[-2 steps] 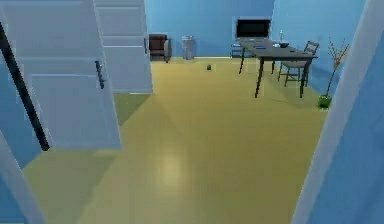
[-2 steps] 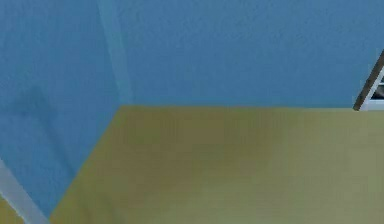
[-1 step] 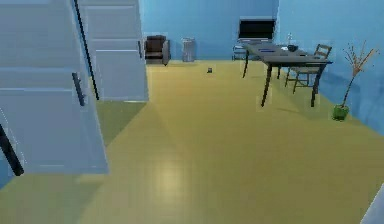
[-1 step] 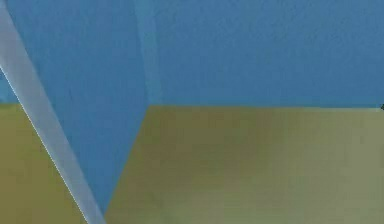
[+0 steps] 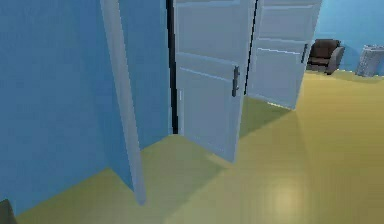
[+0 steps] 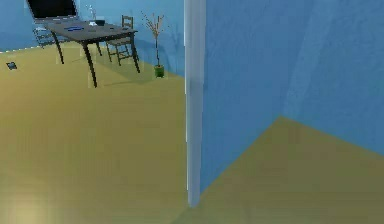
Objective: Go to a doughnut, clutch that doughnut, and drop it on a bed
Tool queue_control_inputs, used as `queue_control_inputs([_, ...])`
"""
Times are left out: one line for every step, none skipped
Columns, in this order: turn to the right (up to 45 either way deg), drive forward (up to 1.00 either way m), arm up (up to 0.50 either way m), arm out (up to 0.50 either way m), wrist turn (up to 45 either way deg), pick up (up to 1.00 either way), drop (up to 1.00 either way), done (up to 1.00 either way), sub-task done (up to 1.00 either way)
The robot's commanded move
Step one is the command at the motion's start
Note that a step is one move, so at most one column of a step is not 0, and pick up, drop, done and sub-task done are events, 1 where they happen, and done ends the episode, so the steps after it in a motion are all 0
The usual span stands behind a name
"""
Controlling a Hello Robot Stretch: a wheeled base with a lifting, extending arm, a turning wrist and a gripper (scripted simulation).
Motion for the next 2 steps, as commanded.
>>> queue_control_inputs([0.0, 0.2, 0.0, 0.0, 0.0, 0.0, 0.0, 0.0, 0.0])
queue_control_inputs([-27.0, 0.0, 0.0, 0.0, 0.0, 0.0, 0.0, 0.0, 0.0])
